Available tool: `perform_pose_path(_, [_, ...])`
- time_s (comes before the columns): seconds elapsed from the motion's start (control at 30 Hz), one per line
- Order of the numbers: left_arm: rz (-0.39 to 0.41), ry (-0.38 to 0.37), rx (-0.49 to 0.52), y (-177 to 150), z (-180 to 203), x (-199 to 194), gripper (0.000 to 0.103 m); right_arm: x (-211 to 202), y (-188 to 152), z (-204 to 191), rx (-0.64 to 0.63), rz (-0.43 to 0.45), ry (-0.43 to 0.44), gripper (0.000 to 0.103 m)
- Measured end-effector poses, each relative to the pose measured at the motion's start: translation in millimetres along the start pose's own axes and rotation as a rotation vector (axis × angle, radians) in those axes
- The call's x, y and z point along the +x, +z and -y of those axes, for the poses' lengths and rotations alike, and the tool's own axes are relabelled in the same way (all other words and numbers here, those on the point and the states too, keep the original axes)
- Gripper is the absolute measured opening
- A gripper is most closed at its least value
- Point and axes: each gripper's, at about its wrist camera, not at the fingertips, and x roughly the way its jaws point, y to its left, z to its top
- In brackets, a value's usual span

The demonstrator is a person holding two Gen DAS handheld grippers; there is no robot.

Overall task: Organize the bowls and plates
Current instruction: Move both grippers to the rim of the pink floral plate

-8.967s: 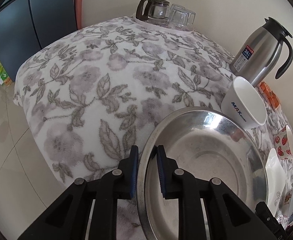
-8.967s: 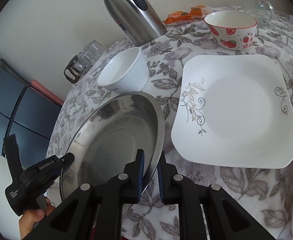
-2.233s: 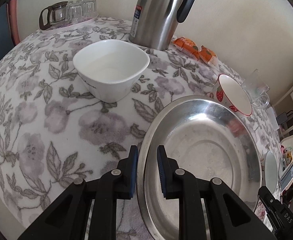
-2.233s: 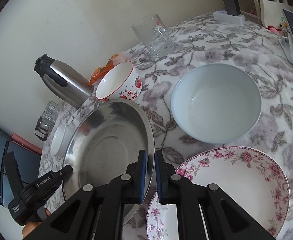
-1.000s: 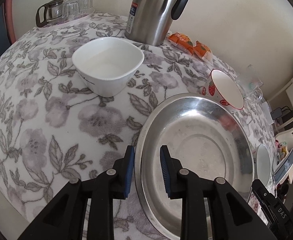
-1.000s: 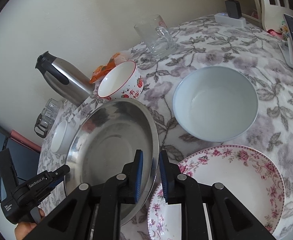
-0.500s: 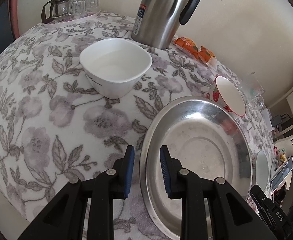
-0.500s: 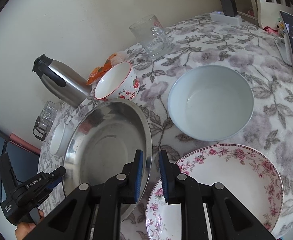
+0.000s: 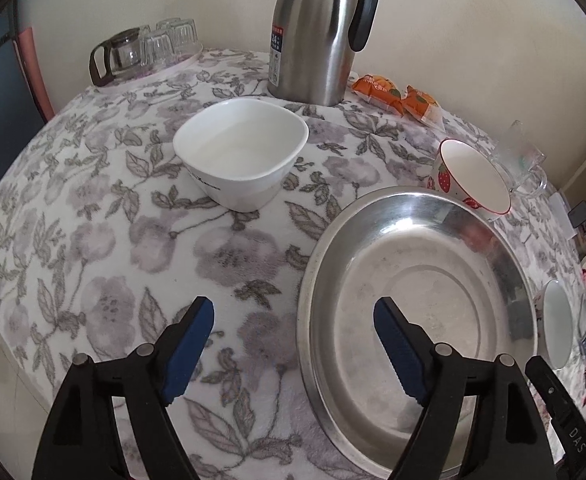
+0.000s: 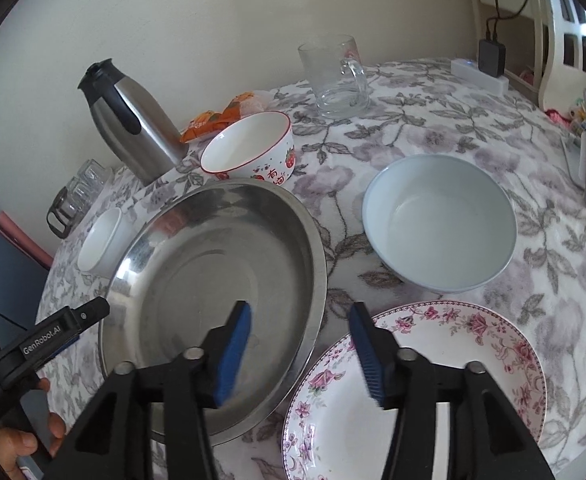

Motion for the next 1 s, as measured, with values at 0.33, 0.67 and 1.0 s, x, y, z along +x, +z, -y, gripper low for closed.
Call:
perform_pose_path(0.33, [0.058,0.010,-0.007,-12,-2,-20,0.097,-10,-9,-4,-0.028,0.026,-0.021,0.084])
perform_pose_path(0.67, [0.224,-0.112,0.024,-25,16,-65,0.098,-37,-17,13,-0.021,0.100,-0.057,0.103])
perform_pose_path(1.0, [0.246,-0.267,0.122,-54,67,-95,0.098,-71,-22,71,0.068,0.182,-0.123,0.103])
